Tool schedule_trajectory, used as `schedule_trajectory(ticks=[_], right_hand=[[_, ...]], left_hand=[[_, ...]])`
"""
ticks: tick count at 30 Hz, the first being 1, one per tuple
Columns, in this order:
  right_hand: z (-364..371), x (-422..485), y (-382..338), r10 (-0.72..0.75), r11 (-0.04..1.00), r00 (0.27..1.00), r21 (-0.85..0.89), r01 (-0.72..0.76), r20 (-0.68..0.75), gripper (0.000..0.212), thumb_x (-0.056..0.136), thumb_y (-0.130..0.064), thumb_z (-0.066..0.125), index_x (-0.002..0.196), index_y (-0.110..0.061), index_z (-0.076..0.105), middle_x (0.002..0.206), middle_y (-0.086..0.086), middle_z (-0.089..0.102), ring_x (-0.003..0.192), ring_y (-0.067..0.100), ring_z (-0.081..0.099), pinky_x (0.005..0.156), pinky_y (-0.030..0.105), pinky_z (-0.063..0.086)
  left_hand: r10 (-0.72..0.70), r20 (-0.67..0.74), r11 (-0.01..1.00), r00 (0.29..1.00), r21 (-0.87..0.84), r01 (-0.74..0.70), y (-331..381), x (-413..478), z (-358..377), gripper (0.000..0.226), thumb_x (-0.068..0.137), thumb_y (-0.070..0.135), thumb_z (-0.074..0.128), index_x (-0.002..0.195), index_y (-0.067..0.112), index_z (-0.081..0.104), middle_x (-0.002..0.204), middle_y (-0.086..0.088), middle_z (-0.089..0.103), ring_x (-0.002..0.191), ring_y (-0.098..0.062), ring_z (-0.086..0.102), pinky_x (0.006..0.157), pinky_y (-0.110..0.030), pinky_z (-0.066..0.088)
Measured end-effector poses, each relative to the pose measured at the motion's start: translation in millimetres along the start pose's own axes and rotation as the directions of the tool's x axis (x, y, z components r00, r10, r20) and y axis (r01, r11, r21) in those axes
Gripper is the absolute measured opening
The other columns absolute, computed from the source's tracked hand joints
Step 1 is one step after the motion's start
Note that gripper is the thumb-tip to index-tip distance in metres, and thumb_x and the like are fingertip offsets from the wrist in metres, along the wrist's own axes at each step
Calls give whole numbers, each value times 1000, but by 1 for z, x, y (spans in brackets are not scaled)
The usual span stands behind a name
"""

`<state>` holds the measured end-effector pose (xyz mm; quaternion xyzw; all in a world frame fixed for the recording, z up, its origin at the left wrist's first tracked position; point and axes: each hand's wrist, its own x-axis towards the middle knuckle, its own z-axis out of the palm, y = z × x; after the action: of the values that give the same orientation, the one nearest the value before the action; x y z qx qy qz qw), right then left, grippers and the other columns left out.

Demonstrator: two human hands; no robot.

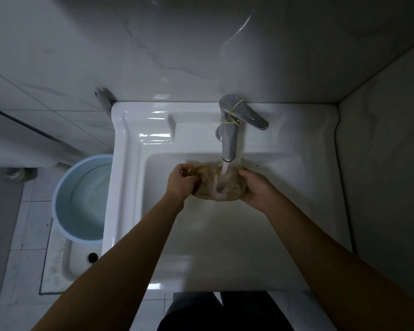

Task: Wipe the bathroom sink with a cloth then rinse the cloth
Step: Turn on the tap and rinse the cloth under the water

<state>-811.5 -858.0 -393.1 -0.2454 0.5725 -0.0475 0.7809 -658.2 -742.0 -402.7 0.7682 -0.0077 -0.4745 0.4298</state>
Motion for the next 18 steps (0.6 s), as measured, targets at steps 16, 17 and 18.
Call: schedule_trajectory(ticks=[16,17,18], right_hand=[[-5,8,-2,-350,911,903,-314,265,-252,16,91,-14,57,98,-16,72,108,20,72,103,37,69,90,51,56],[-6,7,-3,-337,928,904,-254,272,-263,17,93,-13,56,101,-14,71,109,20,72,103,36,69,88,50,56],[-5,6,-3,-302,950,920,-161,268,-248,19,96,-13,54,106,-13,70,108,18,72,98,33,70,81,45,60]], left_hand=[[-171,153,933,973,-293,210,-13,-12,31,37,92,37,72,110,5,67,114,-22,72,96,-30,72,68,-35,63],[-189,105,937,976,-278,211,-16,-10,31,36,94,39,68,109,7,66,110,-19,72,93,-29,72,62,-33,62],[-206,63,939,976,-266,215,-19,-9,31,35,97,41,63,111,9,66,108,-15,71,91,-28,72,56,-30,60]])
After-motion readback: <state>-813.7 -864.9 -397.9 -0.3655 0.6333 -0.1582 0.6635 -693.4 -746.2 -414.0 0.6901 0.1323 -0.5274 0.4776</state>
